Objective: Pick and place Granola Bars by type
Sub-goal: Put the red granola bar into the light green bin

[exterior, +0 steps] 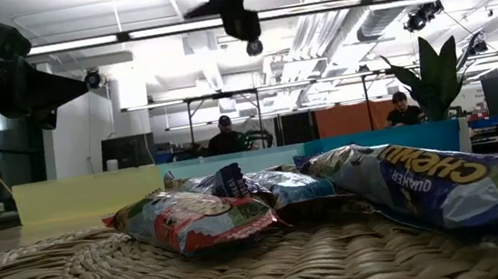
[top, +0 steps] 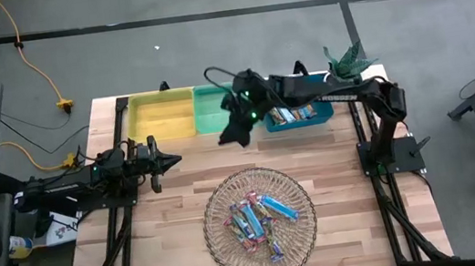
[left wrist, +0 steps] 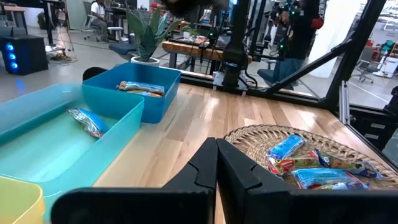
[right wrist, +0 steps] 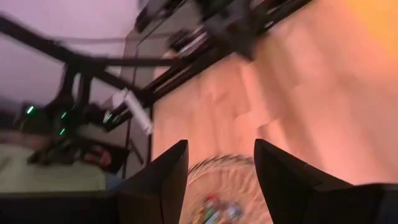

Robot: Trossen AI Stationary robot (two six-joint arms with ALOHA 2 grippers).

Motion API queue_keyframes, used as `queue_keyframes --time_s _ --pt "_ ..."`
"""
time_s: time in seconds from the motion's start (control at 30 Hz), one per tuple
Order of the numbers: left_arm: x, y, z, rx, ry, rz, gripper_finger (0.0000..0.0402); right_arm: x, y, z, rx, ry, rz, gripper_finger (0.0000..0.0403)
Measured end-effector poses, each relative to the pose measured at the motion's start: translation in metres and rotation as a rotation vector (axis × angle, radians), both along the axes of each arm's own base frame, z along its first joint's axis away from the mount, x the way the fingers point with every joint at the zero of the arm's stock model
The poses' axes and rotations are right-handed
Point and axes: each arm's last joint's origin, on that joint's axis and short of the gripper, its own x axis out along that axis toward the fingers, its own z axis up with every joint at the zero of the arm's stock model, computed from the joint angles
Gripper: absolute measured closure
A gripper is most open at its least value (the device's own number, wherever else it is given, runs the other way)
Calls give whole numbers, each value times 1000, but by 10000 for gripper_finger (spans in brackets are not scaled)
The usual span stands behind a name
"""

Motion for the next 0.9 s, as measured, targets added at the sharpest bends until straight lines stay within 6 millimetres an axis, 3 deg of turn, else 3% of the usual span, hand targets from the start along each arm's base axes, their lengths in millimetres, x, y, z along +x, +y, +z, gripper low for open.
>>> queue_keyframes --time_s 0.23,0.5,0.67,0.9 --pt "0 0 0 0 0 0 401 0 47 -6 -1 132 13 235" --pt "0 0 0 0 0 0 401 -15 89 -26 -168 441 -267 235" --pt "0 0 0 0 0 0 401 -19 113 -28 -225 470 -392 235" --pt "0 0 0 0 1 0 401 -22 152 -33 -277 465 -344 235"
